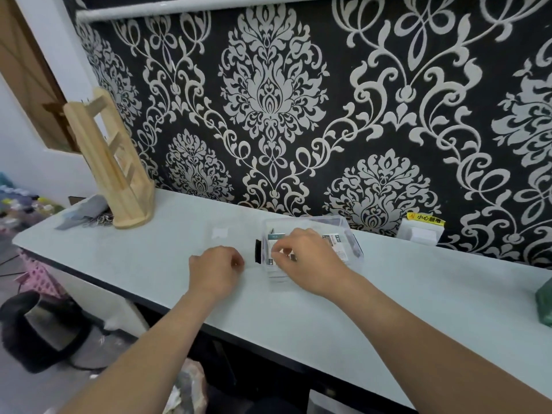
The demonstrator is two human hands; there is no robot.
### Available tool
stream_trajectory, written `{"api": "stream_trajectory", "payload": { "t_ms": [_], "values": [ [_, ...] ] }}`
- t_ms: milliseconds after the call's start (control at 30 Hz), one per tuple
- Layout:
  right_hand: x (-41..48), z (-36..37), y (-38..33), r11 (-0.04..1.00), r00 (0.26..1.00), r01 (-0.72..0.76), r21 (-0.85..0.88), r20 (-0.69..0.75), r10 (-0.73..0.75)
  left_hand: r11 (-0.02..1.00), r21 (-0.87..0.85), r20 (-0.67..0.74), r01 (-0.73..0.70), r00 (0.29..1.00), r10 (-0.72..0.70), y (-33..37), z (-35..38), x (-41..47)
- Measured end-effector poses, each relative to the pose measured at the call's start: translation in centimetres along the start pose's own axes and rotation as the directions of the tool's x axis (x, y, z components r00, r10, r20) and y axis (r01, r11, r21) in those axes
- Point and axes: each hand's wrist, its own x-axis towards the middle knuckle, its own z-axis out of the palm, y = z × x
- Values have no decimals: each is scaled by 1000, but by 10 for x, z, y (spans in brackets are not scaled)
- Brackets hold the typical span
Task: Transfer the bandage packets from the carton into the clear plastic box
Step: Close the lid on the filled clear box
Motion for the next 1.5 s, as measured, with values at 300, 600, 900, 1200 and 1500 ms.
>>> {"api": "stream_trajectory", "payload": {
  "t_ms": [300, 600, 900, 1200, 1500],
  "values": [
    [4, 6, 7, 997, 997, -14, 81, -75, 20, 935, -337, -478, -108, 875, -71, -4, -21, -6],
    [-7, -70, 7, 225, 900, -220, 949, 109, 422, 152, -968, -218, -201, 971, -99, 47, -99, -19],
    [-24, -86, 32, 581, 881, -307, 754, -6, 473, -316, -899, 308, 303, 951, 36, 58, -83, -19],
    [-28, -78, 47, 837, 853, -456, 303, -121, 508, 615, -758, 134, 216, 975, -177, 60, -54, -14],
    [-31, -52, 61, 829, 816, -505, 242, -180, 550, 874, -466, 35, 141, 989, -141, 63, -27, -17]
  ]
}}
